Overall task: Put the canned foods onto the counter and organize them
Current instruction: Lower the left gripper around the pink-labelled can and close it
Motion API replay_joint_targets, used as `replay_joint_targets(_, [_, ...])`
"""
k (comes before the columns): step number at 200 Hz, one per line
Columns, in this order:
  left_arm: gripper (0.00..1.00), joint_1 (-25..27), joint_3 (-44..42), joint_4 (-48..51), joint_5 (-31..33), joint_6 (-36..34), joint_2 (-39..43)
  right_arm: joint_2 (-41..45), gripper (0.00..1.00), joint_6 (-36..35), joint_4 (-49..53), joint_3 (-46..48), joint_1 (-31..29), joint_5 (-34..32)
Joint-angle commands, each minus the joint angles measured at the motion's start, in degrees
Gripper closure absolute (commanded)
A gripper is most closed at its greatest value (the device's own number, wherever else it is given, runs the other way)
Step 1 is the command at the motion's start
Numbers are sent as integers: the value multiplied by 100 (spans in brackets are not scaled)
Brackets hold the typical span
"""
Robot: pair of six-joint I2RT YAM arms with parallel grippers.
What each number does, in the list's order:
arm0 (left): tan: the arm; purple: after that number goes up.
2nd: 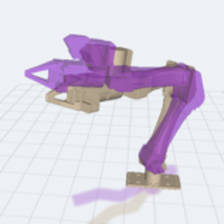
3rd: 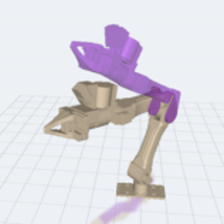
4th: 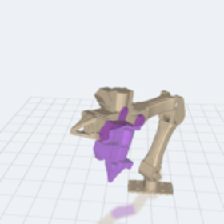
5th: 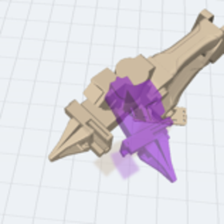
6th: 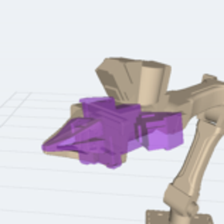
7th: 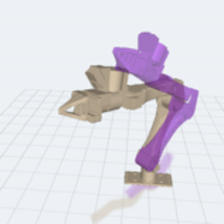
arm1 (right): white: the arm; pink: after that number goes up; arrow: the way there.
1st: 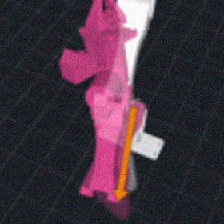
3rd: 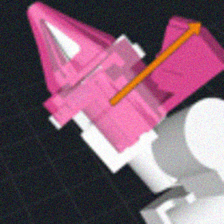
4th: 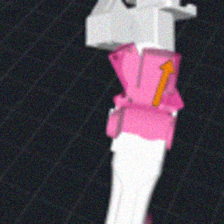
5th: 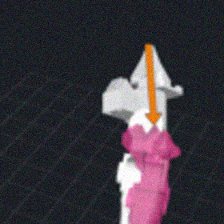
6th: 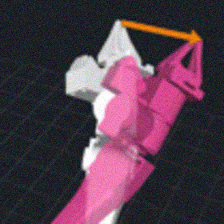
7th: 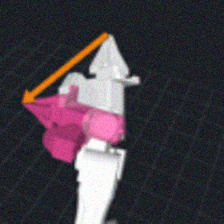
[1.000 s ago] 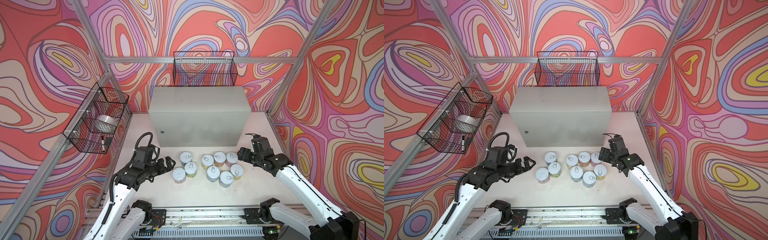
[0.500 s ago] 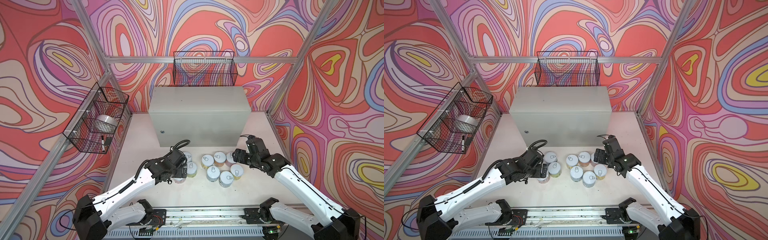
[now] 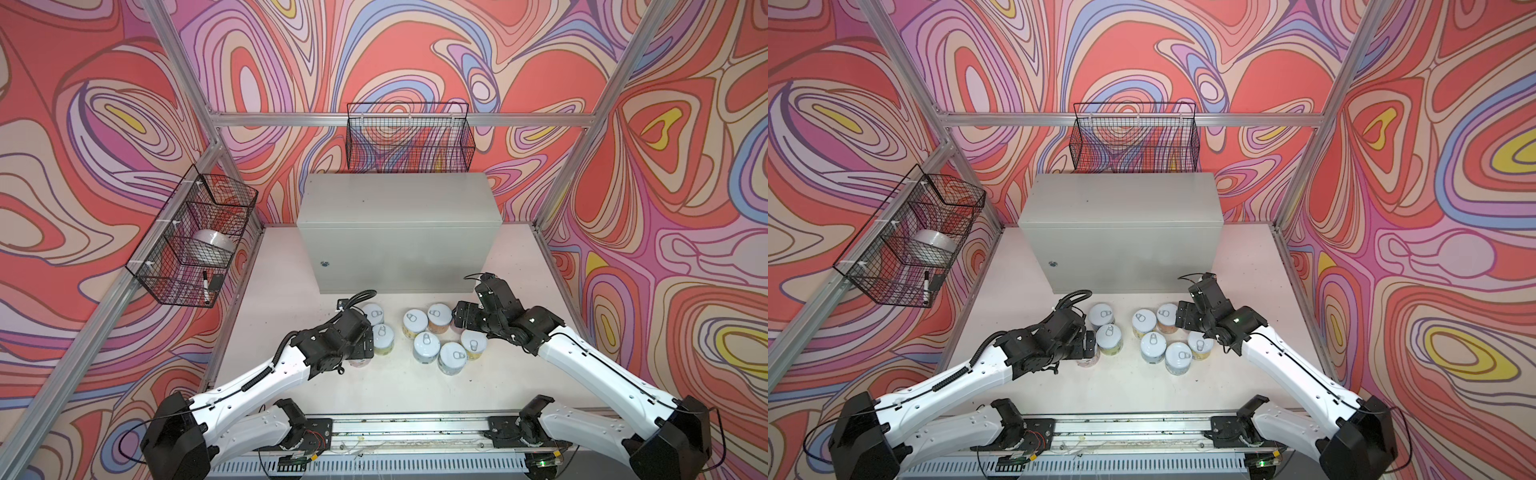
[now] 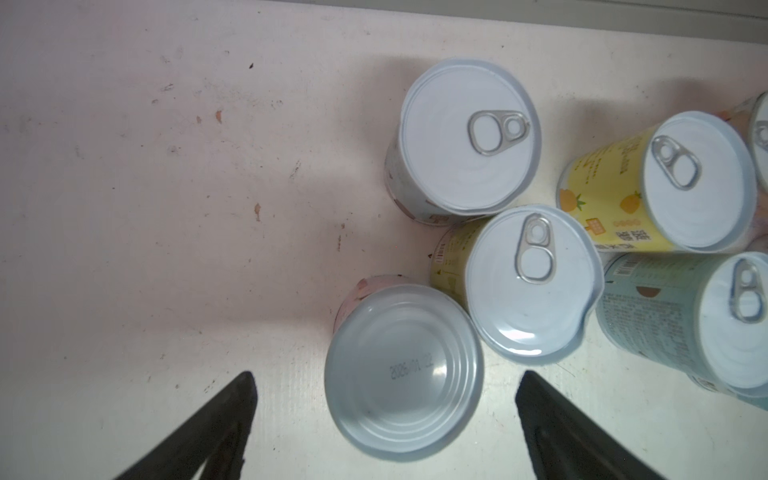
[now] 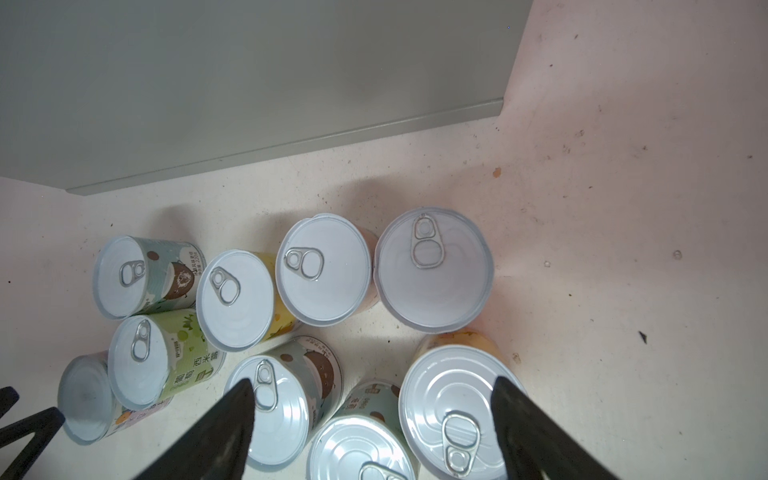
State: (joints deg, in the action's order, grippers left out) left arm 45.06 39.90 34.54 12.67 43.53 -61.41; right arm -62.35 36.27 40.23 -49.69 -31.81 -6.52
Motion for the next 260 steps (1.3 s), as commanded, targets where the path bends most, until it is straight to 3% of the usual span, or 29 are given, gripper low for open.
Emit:
replay_joint_targets(1, [0,42,-10,-184,-65,54,-211,-21,8,97,-64,-68,-65,-147])
replay_joint_targets(117, [2,177,-251,-44,-32,224,-361,-50,9,235,-156,30,-123,-177])
replay_joint_targets(260, [11,189,52,-320,354,29,-1325,21,10,293,-186,100,-132,-310])
